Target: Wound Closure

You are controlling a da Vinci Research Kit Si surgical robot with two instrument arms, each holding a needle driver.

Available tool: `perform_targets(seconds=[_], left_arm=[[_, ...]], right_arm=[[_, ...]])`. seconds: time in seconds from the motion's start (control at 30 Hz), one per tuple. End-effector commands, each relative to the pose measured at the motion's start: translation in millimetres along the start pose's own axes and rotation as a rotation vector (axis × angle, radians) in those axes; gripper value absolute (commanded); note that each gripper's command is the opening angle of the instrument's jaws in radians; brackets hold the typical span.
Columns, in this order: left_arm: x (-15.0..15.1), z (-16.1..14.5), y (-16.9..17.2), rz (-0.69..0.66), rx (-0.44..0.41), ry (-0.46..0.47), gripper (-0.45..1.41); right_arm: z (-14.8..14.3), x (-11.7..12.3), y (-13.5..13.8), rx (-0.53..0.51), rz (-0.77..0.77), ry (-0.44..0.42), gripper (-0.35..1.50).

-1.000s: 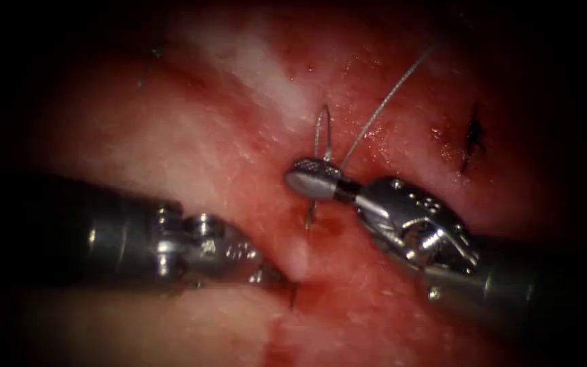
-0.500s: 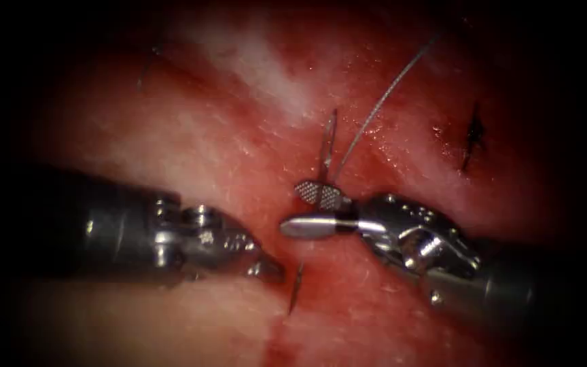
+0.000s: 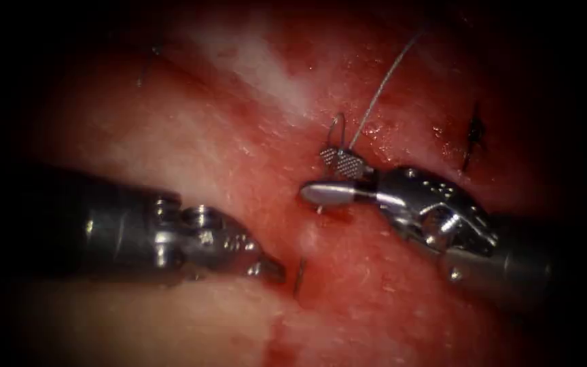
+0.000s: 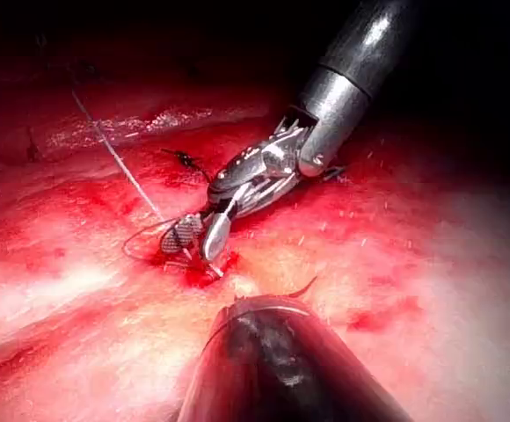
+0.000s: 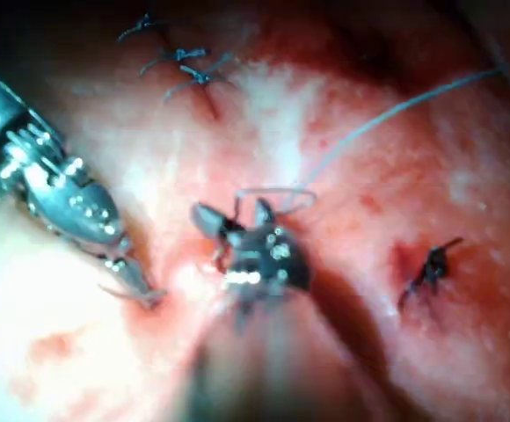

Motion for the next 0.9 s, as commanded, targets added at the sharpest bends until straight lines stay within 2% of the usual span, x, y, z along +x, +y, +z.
perform_targets(seconds=[0.03,0.07,0.13,0.17,0.27,0.43,0.57,0.77,0.9], left_arm=[[0.2,0.7,0.0,0.0,-0.001,0.0,-0.45],[0.3,0.7,0.0,0.0,-0.001,0.0,-0.45],[0.3,0.7,0.0,0.0,-0.001,0.0,-0.45],[0.3,0.7,0.0,0.0,-0.001,0.0,-0.45],[0.3,0.7,0.0,0.0,-0.001,0.0,-0.45],[0.4,0.4,0.0,0.005,-0.003,0.004,-0.45],[0.5,0.4,0.0,0.011,-0.003,0.007,-0.45],[0.6,0.4,0.0,0.01,-0.002,0.01,-0.45],[0.7,0.2,-0.1,0.015,-0.002,0.019,-0.45]], right_arm=[[0.9,-0.1,0.1,-0.004,0.003,0.003,0.66],[0.9,-0.1,0.1,-0.003,0.004,0.003,0.56],[0.8,0.1,0.0,0.0,0.0,0.001,0.12],[0.7,0.2,-0.2,0.001,0.008,0.0,-0.35],[0.6,-0.1,-0.8,-0.003,0.007,-0.011,-0.35],[0.6,-1.1,-1.6,-0.034,0.001,-0.09,-0.35],[0.4,-2.4,-2.8,0.0,0.019,-0.166,-0.35],[0.1,-2.8,-4.1,0.049,0.031,-0.191,-0.35],[0.0,-2.4,-3.7,0.071,0.033,-0.187,-0.35]])
